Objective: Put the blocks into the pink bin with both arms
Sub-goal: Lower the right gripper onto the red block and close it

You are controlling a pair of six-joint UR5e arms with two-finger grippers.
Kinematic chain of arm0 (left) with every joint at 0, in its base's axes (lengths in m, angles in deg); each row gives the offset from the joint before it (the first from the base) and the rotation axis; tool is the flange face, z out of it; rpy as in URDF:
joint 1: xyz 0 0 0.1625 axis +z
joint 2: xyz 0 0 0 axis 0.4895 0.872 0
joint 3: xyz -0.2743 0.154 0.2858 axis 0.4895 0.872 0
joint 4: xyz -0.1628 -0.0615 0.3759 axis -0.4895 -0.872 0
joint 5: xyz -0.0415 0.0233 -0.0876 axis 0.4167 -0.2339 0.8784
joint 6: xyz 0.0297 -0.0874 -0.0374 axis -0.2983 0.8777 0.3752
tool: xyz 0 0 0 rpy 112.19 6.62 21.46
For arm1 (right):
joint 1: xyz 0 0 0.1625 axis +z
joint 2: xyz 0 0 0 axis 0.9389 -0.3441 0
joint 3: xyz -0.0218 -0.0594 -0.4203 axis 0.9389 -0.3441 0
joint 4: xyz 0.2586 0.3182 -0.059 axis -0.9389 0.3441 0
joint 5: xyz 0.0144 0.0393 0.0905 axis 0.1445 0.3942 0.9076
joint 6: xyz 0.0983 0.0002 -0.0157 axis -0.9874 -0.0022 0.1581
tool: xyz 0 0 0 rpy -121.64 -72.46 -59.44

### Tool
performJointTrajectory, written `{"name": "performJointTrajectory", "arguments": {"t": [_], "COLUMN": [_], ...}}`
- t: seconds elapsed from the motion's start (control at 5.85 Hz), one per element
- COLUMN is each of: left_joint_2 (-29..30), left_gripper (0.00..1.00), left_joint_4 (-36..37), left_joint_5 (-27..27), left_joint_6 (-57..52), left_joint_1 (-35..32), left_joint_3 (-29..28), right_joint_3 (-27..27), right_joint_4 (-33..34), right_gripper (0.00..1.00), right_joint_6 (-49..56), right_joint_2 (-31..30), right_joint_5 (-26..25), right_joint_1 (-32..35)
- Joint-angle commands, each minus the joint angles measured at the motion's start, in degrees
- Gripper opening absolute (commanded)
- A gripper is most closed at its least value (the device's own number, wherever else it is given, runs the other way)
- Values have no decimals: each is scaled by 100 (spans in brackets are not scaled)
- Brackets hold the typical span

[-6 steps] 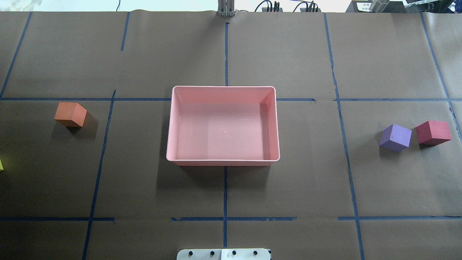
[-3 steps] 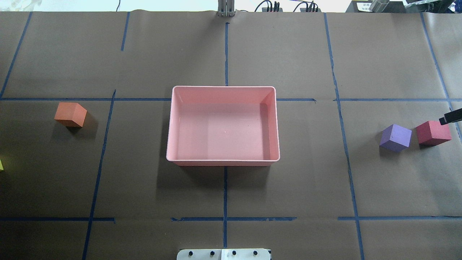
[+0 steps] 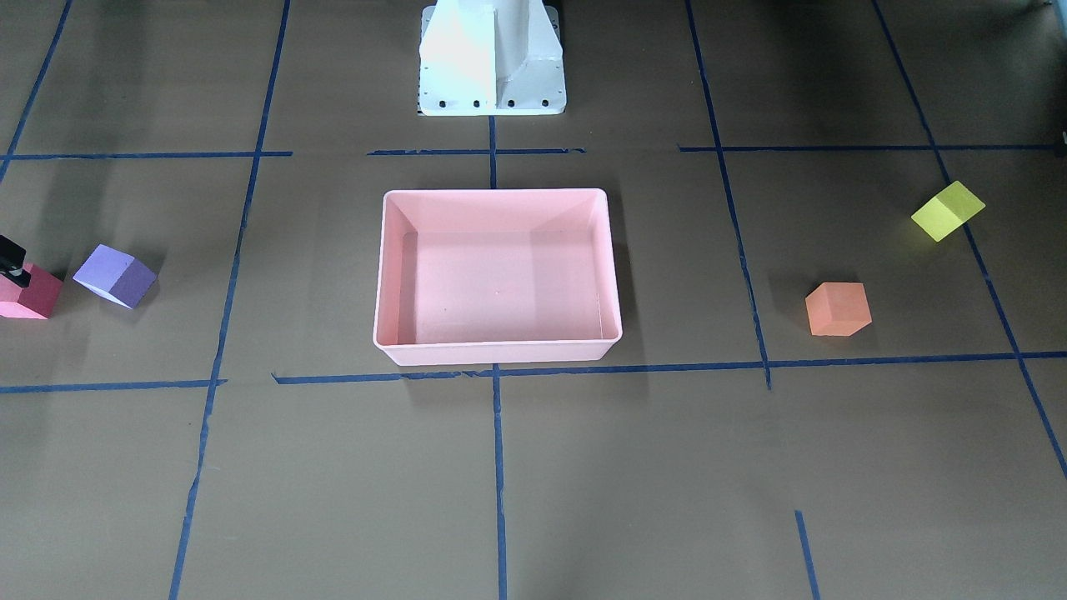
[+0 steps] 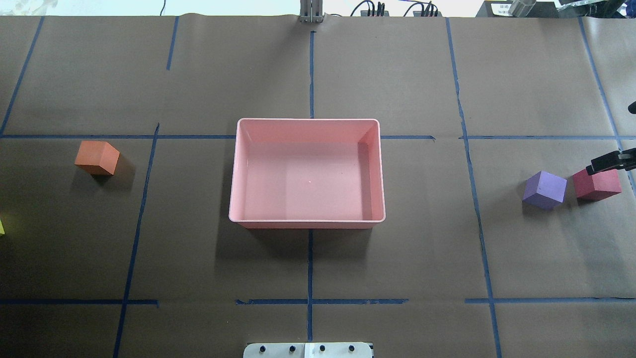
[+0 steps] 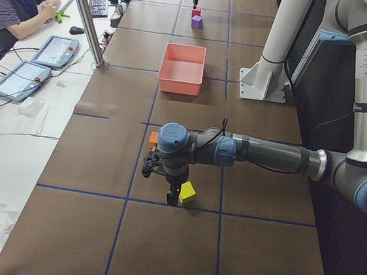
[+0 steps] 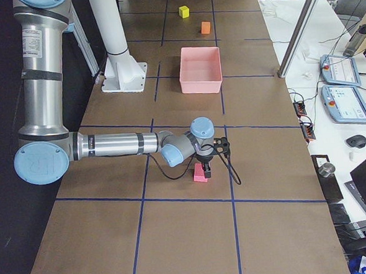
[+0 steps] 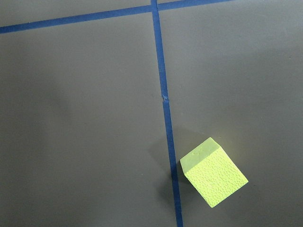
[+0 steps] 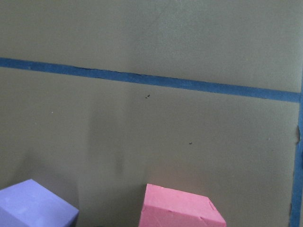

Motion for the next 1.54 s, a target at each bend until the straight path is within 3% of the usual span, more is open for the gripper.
{"name": "performJointTrajectory", "arguments": {"t": [0.0,0.34,0.51,0.68,0.85,1.37], "left_joint_2": [-3,-3,-3,-3,-3,-3], "left_gripper": [100,100,100,100,100,100], "left_joint_4": [1,-8,-8,-8,-8,-8], "left_joint_5": [0,0,0,0,0,0], "left_joint_6": [0,0,0,0,0,0], "left_joint_1": [0,0,0,0,0,0], "left_joint_3": [0,-9,-9,-9,-9,0], "right_joint_3": [-196,-390,-461,-453,-305,819], "right_joint_4": [-7,2,2,2,-7,316], "right_gripper": [100,100,70,23,11,9], "right_joint_6": [0,8,0,17,26,0], "right_joint_2": [2,72,177,230,240,239], "right_joint_5": [-255,-310,-310,-301,-284,171], "right_joint_1": [-254,-422,-423,-423,-414,199]}}
